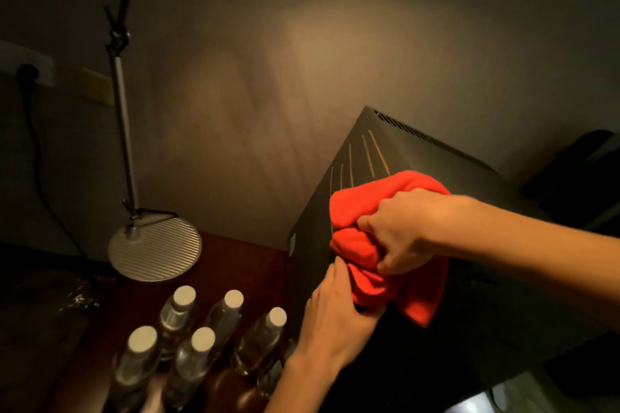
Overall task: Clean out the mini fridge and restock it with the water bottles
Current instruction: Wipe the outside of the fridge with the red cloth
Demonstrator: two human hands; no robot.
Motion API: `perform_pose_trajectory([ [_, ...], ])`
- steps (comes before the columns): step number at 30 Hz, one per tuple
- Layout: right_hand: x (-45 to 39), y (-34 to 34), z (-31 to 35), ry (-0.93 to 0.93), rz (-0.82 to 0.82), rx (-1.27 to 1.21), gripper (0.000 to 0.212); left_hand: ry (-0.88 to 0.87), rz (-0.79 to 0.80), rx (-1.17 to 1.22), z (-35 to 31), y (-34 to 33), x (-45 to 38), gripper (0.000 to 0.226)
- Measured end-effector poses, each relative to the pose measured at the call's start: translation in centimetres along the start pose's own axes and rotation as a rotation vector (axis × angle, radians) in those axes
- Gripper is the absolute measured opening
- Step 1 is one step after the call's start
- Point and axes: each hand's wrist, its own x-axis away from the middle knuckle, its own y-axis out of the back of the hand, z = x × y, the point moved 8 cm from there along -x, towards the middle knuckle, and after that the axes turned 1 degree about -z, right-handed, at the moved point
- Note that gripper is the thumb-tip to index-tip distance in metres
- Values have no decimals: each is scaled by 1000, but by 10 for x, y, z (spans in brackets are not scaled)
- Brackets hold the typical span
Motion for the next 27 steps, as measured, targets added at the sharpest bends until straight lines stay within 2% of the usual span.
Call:
perform_pose_trajectory([
  [4, -31, 1, -21, -73, 114, 35, 58, 22, -83, -16, 0, 4, -9, 60],
  [8, -89, 1, -66, -95, 161, 9, 59, 9, -229, -66, 4, 13, -20, 77],
  [11, -123, 7, -104, -110, 38, -109, 52, 9, -247, -97, 6, 18, -29, 86],
  [12, -123, 12, -111, -54, -35, -107, 48, 11, -227, -112, 7, 17, -31, 87],
  [13, -128, 20, -112, -2, -204, -150, 41, 12, -208, -128, 7, 16, -34, 86],
  [14, -136, 18, -120, -27, -256, -300, 37, 14, -193, -144, 7, 15, -37, 84],
  [15, -137, 21, -116, 41, -279, -254, 36, 14, -186, -155, 7, 14, -40, 80],
  [16, -128, 14, -99, 173, -221, 0, 42, 16, -186, -162, 7, 12, -43, 75],
  [17, -122, 3, -84, 279, -93, 140, 50, 20, -189, -172, 6, 10, -46, 69],
  [18, -117, 1, -73, 249, 32, 130, 56, 24, -194, -180, 7, 9, -50, 61],
  [19, -108, -1, -64, 203, 89, 85, 58, 22, -214, -172, 8, 8, -54, 50],
  [21, -92, -1, -54, 182, 96, 59, 54, 11, -316, -86, 11, 15, -61, 27],
  [23, -80, -2, -53, 163, 72, 31, 50, 4, -450, 24, 14, 24, -66, 17],
  [25, -86, -3, -59, 138, 37, 23, 49, 28, -527, 139, 16, 32, -73, 19],
  [27, -100, 0, -68, 105, 58, 35, 49, 47, -554, 154, 16, 35, -79, 31],
])
